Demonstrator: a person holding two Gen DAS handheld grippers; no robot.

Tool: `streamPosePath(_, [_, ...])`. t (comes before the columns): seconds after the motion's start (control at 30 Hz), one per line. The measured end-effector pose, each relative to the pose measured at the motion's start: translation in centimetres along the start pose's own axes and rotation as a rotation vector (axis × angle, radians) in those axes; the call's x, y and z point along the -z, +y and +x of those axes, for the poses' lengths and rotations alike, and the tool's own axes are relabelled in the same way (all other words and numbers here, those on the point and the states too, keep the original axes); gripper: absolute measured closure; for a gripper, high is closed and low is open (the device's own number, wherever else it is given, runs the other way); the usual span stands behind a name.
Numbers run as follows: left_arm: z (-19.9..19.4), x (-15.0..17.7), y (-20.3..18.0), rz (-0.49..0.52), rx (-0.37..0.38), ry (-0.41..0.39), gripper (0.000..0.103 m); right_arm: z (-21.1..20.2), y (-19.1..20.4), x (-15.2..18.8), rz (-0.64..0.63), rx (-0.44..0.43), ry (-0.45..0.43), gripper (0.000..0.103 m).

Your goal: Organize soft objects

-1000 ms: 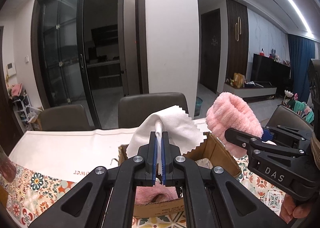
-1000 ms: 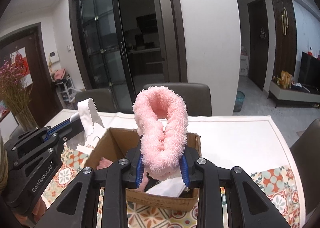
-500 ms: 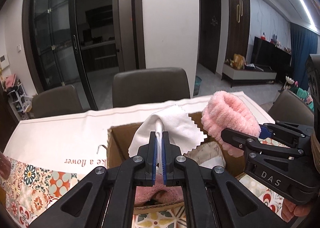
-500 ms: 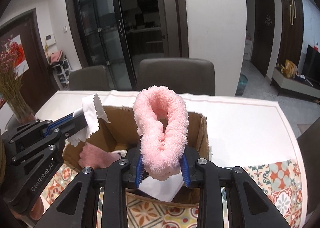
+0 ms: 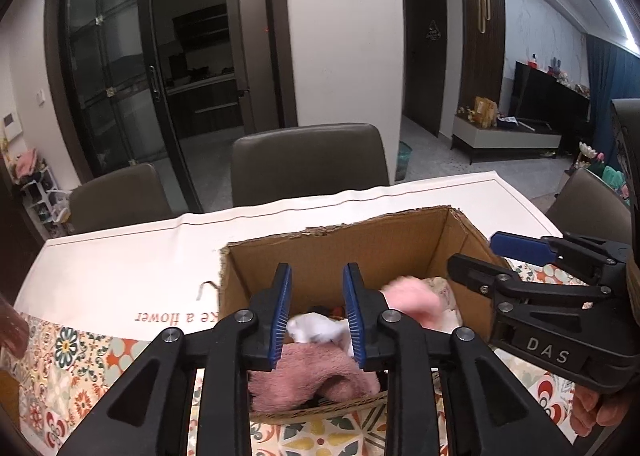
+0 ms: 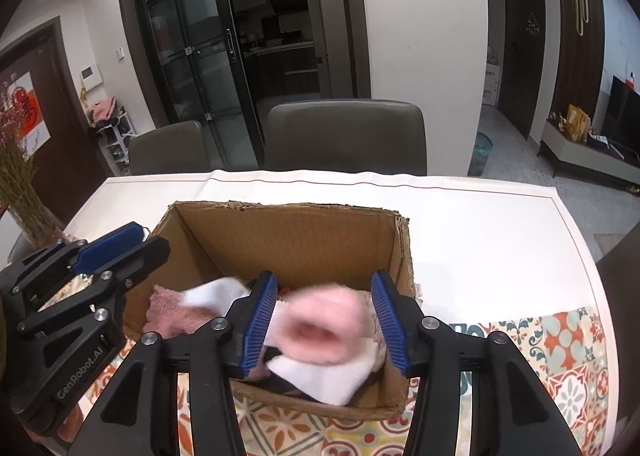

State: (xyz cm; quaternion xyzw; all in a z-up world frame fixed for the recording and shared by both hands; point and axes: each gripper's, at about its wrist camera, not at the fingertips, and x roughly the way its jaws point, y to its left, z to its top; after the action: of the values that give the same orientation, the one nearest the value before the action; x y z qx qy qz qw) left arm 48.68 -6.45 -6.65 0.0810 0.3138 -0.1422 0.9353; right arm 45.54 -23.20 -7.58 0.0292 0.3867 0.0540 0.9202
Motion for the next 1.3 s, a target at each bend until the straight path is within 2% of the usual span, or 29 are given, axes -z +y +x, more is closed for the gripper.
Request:
streamPosePath(0.37, [-4.9, 1.1, 1.0, -0.053, -0.050, -0.054, 0.067, -3.9, 1.3, 1.2, 0.024, 0.010, -0.060, 0.052])
streamPosePath(0.87, [-13.4, 2.8, 1.6, -0.052, -0.034, -0.133, 0.061, -12.6, 3.9, 3.6, 0.061, 0.053, -0.184, 0.052])
streamPosePath(1.3, [-18.6, 4.8, 1.8, -0.050, -0.036, -0.189, 0.054, -17.5, 5.7, 6.0, 0.071, 0.087, -0.232, 0.052])
